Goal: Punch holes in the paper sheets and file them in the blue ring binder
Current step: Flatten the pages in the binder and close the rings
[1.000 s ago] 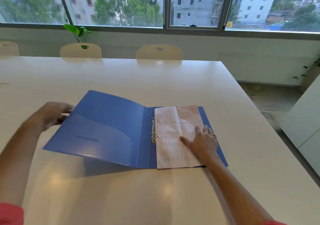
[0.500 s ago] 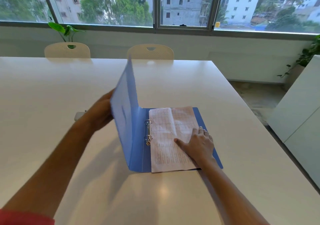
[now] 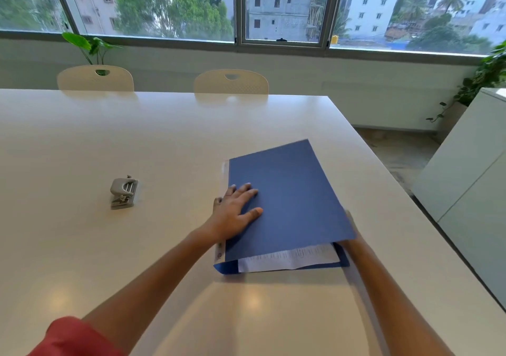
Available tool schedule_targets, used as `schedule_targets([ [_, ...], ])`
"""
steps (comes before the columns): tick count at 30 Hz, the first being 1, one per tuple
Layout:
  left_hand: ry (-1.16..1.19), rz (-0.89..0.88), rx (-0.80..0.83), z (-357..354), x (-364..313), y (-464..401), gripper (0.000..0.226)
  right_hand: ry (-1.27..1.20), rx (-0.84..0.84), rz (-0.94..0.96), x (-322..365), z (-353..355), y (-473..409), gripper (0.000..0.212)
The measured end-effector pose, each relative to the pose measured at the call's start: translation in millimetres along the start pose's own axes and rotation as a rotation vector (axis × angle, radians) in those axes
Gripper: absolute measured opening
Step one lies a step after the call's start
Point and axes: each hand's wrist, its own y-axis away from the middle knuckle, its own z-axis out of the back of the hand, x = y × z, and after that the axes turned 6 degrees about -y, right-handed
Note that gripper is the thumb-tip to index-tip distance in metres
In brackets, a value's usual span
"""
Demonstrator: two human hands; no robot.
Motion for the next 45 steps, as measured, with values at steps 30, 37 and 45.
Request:
schedule_targets([
  [30, 0.117, 0.284, -0.158, -3.5, 7.7, -0.6, 0.089, 0.497, -0.068, -0.039, 44.3, -5.5, 9.0, 0.045],
  [37, 0.293, 0.340, -0.216, 6.3, 10.8, -3.1, 0.081, 0.494, -0.116, -0.037, 56.4, -3.5, 11.1, 0.052],
  [45, 0.341, 0.366, -0.231, 9.4, 15.6, -4.7, 0.081, 0.488, -0.170, -0.045, 67.9, 4.4, 13.5, 0.075],
])
